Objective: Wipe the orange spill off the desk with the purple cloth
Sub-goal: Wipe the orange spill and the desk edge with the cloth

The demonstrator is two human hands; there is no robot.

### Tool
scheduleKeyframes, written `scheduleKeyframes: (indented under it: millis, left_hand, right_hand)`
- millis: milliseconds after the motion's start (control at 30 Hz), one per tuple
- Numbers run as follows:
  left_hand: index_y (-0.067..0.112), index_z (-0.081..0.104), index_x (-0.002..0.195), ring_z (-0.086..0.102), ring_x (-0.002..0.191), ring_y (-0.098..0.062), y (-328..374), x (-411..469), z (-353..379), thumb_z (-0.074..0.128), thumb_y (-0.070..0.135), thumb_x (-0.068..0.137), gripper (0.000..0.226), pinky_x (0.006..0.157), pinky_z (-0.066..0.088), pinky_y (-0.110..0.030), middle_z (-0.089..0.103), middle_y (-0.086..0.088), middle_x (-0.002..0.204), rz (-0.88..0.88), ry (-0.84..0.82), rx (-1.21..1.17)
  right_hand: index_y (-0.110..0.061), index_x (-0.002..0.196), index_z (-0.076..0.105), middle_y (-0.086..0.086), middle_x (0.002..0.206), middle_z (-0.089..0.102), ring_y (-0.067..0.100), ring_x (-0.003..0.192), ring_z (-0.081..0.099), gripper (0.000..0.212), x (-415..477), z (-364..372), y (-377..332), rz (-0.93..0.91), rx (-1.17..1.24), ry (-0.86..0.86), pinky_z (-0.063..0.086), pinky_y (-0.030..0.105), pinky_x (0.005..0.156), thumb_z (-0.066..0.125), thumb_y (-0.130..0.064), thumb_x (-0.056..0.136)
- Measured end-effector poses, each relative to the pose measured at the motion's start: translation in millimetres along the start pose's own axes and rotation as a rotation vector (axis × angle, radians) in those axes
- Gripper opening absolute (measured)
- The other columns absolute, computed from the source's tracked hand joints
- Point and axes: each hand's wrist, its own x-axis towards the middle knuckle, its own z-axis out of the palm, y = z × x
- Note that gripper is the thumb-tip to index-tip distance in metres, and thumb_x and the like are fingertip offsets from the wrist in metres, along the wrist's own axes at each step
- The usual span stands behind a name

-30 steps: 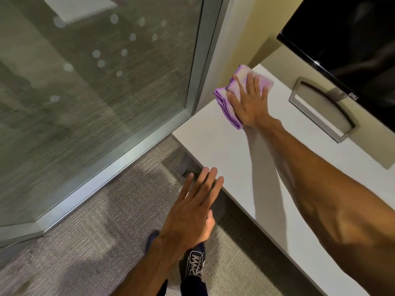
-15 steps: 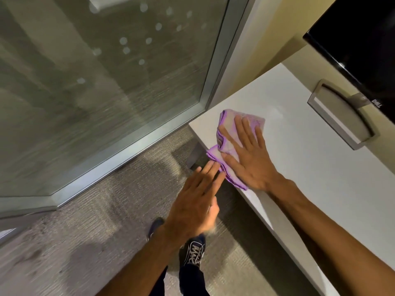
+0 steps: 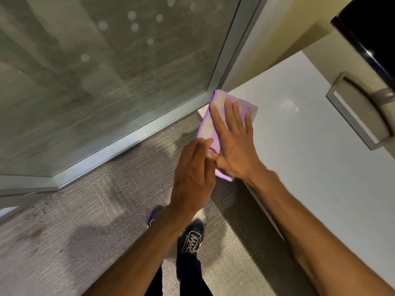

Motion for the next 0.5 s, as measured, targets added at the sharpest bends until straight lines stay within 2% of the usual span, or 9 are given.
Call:
scheduleKeyframes:
  millis: [67,133,167,200,233,300,333,400,500]
  left_hand:
    - [0.000,0.055,0.134,0.052,0.119,-0.022,3.7,6.5,2.9,0.046,0.006,0.100,0.036,0.095,0.049,-0.026,0.055,-0.018,0.135,0.100,-0.014,0.081]
    - [0.000,0.054,0.137,0.046,0.133,-0.034,6.5,15.0,8.8,0.055,0.005,0.095,0.043,0.105,0.048,-0.043,0.047,-0.023,0.146,0.166,-0.051,0.166]
    - [0.002,0.054,0.139,0.041,0.139,-0.036,8.5,21.4,12.6,0.058,0.008,0.093,0.046,0.109,0.044,-0.047,0.043,-0.024,0.150,0.193,-0.063,0.192]
    - [0.005,0.053,0.141,0.036,0.144,-0.037,10.9,28.9,18.3,0.060,0.016,0.094,0.049,0.113,0.039,-0.050,0.039,-0.024,0.154,0.226,-0.071,0.216]
    - [0.010,0.049,0.146,0.027,0.148,-0.038,14.5,37.6,23.8,0.057,0.028,0.097,0.053,0.118,0.031,-0.052,0.033,-0.023,0.158,0.246,-0.092,0.264]
    - [0.021,0.026,0.158,0.004,0.153,-0.040,19.2,57.3,37.6,0.037,0.054,0.101,0.067,0.123,0.011,-0.056,0.009,-0.019,0.166,0.204,-0.234,0.515]
    - [0.024,0.012,0.160,-0.007,0.153,-0.041,18.7,64.9,45.2,0.025,0.061,0.100,0.071,0.122,0.003,-0.059,-0.003,-0.018,0.166,0.166,-0.311,0.645]
    - [0.025,-0.004,0.160,-0.015,0.151,-0.042,13.6,68.4,55.5,0.016,0.063,0.100,0.074,0.120,-0.006,-0.062,-0.013,-0.018,0.165,0.122,-0.344,0.748]
    - [0.019,0.000,0.160,-0.011,0.152,-0.040,6.8,53.3,59.5,0.023,0.054,0.103,0.071,0.120,0.002,-0.062,-0.007,-0.016,0.167,0.107,-0.219,0.684]
  right_hand:
    - [-0.023,0.162,0.020,0.001,0.170,0.006,0.019,0.158,0.001,0.094,-5.7,-27.4,8.8,0.014,0.237,-0.078,-0.002,0.034,0.127,0.046,-0.075,0.088]
    - [-0.022,0.156,0.037,-0.009,0.164,0.024,-0.014,0.146,0.017,0.070,-21.7,-48.9,23.6,0.071,0.404,-0.043,0.014,0.004,0.115,0.066,-0.042,0.095]
    - [-0.019,0.151,0.045,-0.011,0.159,0.031,-0.024,0.138,0.020,0.059,-30.8,-55.4,32.1,0.101,0.427,0.035,0.017,-0.005,0.107,0.067,-0.028,0.097]
    - [-0.017,0.148,0.050,-0.010,0.158,0.035,-0.024,0.138,0.022,0.051,-38.4,-58.3,40.1,0.139,0.393,0.106,0.019,-0.004,0.107,0.064,-0.023,0.100]
    - [-0.018,0.146,0.053,-0.007,0.159,0.038,-0.015,0.143,0.024,0.045,-44.2,-58.2,47.2,0.184,0.339,0.148,0.020,0.005,0.115,0.060,-0.024,0.102]
    - [-0.019,0.147,0.053,0.001,0.161,0.039,0.011,0.150,0.028,0.047,-53.3,-53.6,57.3,0.271,0.260,0.180,0.023,0.030,0.122,0.050,-0.033,0.102]
    - [-0.018,0.148,0.051,0.003,0.162,0.038,0.017,0.151,0.028,0.050,-57.9,-51.9,60.1,0.304,0.235,0.184,0.022,0.037,0.122,0.047,-0.036,0.101]
    - [-0.016,0.151,0.046,0.006,0.163,0.035,0.023,0.153,0.026,0.057,-70.1,-48.4,58.6,0.340,0.187,0.192,0.021,0.042,0.125,0.042,-0.041,0.100]
    - [-0.013,0.155,0.039,0.006,0.166,0.029,0.021,0.157,0.020,0.056,-104.0,-32.0,42.9,0.355,0.148,0.188,0.021,0.047,0.128,0.038,-0.036,0.104]
